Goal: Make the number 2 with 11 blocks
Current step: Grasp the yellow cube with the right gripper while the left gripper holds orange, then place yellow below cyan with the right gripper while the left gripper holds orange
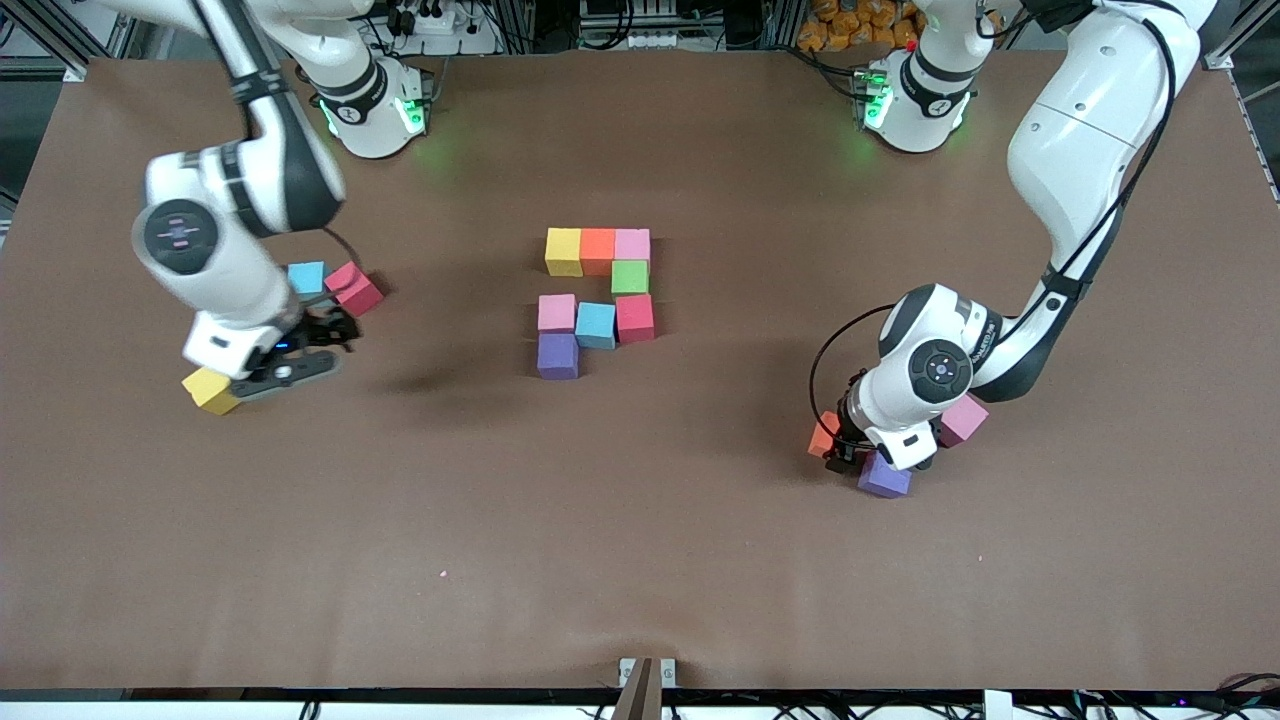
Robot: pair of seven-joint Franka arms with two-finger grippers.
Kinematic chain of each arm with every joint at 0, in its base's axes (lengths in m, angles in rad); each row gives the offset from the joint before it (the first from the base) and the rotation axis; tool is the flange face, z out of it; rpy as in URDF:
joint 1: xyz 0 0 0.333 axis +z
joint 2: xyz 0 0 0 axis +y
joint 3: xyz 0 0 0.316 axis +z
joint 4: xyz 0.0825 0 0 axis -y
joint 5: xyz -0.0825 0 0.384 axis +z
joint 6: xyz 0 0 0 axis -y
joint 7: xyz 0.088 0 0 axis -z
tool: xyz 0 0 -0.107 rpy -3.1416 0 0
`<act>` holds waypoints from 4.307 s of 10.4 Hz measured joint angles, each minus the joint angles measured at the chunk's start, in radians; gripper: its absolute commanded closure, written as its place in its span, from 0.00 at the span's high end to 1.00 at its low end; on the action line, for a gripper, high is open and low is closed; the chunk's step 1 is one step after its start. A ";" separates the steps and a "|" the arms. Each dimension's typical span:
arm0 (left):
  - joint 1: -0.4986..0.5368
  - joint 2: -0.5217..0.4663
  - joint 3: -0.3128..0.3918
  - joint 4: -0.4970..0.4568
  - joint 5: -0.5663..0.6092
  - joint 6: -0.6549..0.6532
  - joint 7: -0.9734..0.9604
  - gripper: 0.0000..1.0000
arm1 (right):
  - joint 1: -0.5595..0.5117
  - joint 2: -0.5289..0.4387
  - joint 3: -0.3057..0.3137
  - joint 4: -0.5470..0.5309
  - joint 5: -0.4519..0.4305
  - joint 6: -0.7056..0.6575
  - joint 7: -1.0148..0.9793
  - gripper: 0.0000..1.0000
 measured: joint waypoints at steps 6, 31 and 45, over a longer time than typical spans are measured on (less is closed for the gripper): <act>0.000 0.000 0.000 0.001 0.000 0.000 0.000 1.00 | -0.353 0.096 -0.004 -0.102 0.027 0.297 -0.661 1.00; 0.003 -0.006 0.000 0.010 0.000 0.000 -0.019 1.00 | -0.413 0.249 0.116 -0.008 0.096 0.275 -0.632 0.32; 0.014 -0.053 -0.001 0.053 0.000 -0.092 -0.044 0.44 | 0.252 0.238 0.218 0.122 0.100 0.265 0.884 0.32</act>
